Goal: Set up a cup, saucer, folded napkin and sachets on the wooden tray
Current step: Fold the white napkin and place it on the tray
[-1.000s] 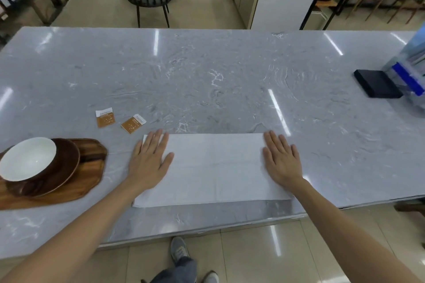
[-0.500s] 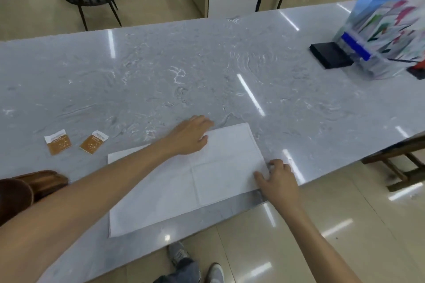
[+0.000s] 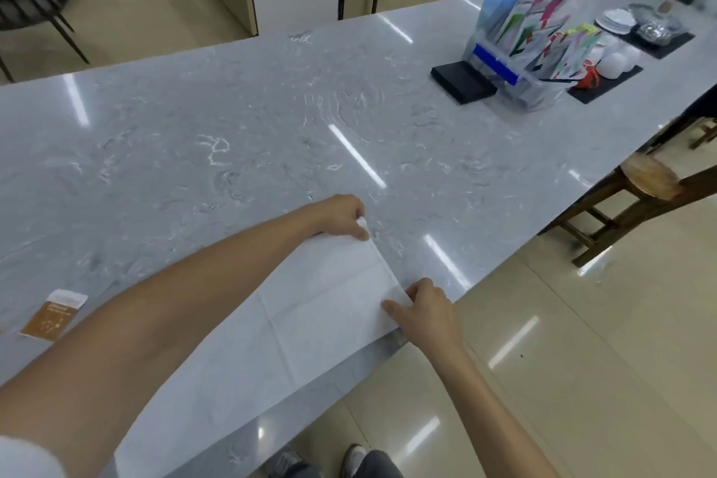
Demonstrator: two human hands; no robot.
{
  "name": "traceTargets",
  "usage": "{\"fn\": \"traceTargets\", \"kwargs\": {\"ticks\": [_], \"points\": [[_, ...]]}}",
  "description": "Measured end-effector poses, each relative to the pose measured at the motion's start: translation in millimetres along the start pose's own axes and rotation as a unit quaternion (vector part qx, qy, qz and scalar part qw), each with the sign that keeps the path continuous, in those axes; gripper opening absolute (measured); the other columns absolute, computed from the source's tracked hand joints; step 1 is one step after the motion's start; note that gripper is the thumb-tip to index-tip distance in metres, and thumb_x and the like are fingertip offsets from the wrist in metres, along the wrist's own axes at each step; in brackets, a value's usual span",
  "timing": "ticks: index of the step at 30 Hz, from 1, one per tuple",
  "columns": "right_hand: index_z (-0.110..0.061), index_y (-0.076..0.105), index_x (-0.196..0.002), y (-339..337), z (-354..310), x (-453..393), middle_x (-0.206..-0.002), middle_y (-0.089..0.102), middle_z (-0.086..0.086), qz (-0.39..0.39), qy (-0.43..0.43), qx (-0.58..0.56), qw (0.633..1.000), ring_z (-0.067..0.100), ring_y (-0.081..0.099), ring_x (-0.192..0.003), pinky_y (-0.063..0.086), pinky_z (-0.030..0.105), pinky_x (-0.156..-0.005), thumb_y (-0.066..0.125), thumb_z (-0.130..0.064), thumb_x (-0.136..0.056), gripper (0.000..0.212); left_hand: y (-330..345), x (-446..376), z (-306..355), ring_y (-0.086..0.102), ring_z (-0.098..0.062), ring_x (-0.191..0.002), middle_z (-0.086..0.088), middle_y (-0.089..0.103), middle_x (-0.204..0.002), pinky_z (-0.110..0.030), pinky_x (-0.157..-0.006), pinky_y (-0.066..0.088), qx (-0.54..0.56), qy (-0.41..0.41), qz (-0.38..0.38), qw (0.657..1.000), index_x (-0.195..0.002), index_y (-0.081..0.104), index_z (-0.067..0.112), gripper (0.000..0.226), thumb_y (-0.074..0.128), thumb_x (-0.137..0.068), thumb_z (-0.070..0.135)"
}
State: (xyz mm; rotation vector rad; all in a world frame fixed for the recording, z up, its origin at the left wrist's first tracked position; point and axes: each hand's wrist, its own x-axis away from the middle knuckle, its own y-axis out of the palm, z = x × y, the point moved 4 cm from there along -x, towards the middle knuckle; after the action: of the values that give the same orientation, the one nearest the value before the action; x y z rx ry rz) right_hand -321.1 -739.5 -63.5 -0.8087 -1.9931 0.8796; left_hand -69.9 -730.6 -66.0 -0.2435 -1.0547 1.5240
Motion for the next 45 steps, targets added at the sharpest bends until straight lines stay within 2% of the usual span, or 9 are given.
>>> {"fn": "traceTargets", "kwargs": {"ticks": [6, 9, 11, 14, 20, 23, 33, 37, 45], "points": [[-0.023, 0.046, -0.143, -1.8, -4.1, -15.3, -0.128, 0.05, 0.0, -0.012, -0.123, -0.009, 0.992, 0.022, 0.045, -0.121, 0.038, 0.033, -0.107, 0.077, -0.041, -0.084, 0.069, -25.5, 11.6, 10.1, 0.061, -0.014, -0.077, -0.003, 0.067, -0.084, -0.032, -0.073, 0.049, 0.044, 0.074, -0.035, 0.996, -0.096, 0.073, 0.006, 0.02, 0.08, -0.084, 0.022], [-0.033, 0.063, -0.121, -15.4, -17.4, -33.6, -0.102, 0.064, -0.016, -0.098, -0.169, -0.074, 0.978, 0.015, 0.063, -0.102, 0.051, 0.018, -0.084, 0.072, -0.042, -0.089, 0.034, -49.3, 28.1, 12.6, 0.052, -0.006, -0.055, 0.002, 0.059, -0.065, -0.021, -0.056, 0.042, 0.074, 0.097, -0.023, 0.992, -0.092, 0.07, 0.018, 0.014, 0.08, -0.083, 0.022], [-0.031, 0.072, -0.097, -24.9, -26.4, -46.7, -0.089, 0.073, -0.011, -0.198, -0.176, -0.102, 0.959, 0.015, 0.069, -0.086, 0.055, 0.026, -0.074, 0.069, -0.041, -0.094, 0.011, -66.8, 40.9, 11.6, 0.039, -0.012, -0.052, 0.001, 0.045, -0.058, -0.022, -0.051, 0.033, 0.079, 0.115, -0.007, 0.99, -0.098, 0.071, 0.024, 0.016, 0.078, -0.084, 0.022], [-0.021, 0.077, -0.081, -44.6, -42.6, -67.9, -0.077, 0.071, -0.002, -0.272, -0.183, -0.122, 0.937, 0.011, 0.066, -0.071, 0.053, 0.028, -0.067, 0.073, -0.04, -0.093, 0.023, -93.6, 61.8, 4.4, 0.035, -0.011, -0.054, 0.001, 0.042, -0.058, -0.027, -0.054, 0.031, 0.081, 0.123, 0.036, 0.988, -0.097, 0.078, 0.03, 0.015, 0.078, -0.084, 0.022], [-0.02, 0.082, -0.088, -94.0, -115.3, -111.1, -0.076, 0.074, -0.009, -0.26, -0.269, -0.153, 0.915, 0.002, 0.065, -0.071, 0.051, 0.017, -0.062, 0.08, -0.047, -0.083, 0.027, -157.7, 120.2, -28.1, 0.059, -0.012, -0.058, 0.004, 0.07, -0.067, -0.023, -0.058, 0.044, 0.136, 0.023, 0.175, 0.975, -0.091, 0.083, 0.03, 0.014, 0.086, -0.078, 0.03], [-0.024, 0.083, -0.083, -118.4, -166.7, -128.2, -0.068, 0.07, -0.007, -0.227, -0.325, -0.157, 0.904, 0.003, 0.059, -0.062, 0.044, 0.017, -0.052, 0.084, -0.051, -0.077, 0.028, -187.7, 159.8, -45.1, 0.076, -0.01, -0.087, 0.009, 0.081, -0.09, -0.018, -0.077, 0.059, 0.173, -0.024, 0.241, 0.955, -0.095, 0.083, 0.027, 0.015, 0.085, -0.08, 0.023], [-0.018, 0.079, -0.085, -174.2, -357.8, -114.1, -0.065, 0.076, -0.003, -0.183, -0.52, -0.156, 0.819, 0.006, 0.07, -0.057, 0.055, 0.017, -0.053, 0.086, -0.028, -0.081, 0.013, -261.7, 291.1, -39.0, 0.073, 0.002, -0.07, 0.014, 0.078, -0.073, -0.005, -0.059, 0.05, 0.142, -0.105, 0.466, 0.867, -0.095, 0.081, 0.02, 0.021, 0.086, -0.076, 0.018], [-0.005, 0.076, -0.099, -195.8, -413.9, -85.4, -0.075, 0.078, 0.007, -0.156, -0.552, -0.184, 0.798, 0.02, 0.078, -0.07, 0.062, 0.027, -0.063, 0.085, -0.025, -0.083, 0.028, -289.6, 338.5, -21.5, 0.072, 0.0, -0.075, 0.005, 0.08, -0.081, -0.011, -0.071, 0.056, 0.095, -0.101, 0.558, 0.818, -0.099, 0.081, 0.016, 0.022, 0.085, -0.078, 0.021], [-0.008, 0.077, -0.102, -228.1, -410.2, -11.7, -0.085, 0.08, 0.01, -0.104, -0.604, -0.219, 0.759, 0.014, 0.078, -0.08, 0.064, 0.03, -0.074, 0.072, -0.026, -0.094, 0.02, -278.1, 400.8, 16.9, 0.072, -0.002, -0.08, -0.004, 0.078, -0.094, -0.016, -0.081, 0.058, 0.072, -0.046, 0.626, 0.775, -0.103, 0.079, 0.011, 0.019, 0.08, -0.084, 0.013]]}}
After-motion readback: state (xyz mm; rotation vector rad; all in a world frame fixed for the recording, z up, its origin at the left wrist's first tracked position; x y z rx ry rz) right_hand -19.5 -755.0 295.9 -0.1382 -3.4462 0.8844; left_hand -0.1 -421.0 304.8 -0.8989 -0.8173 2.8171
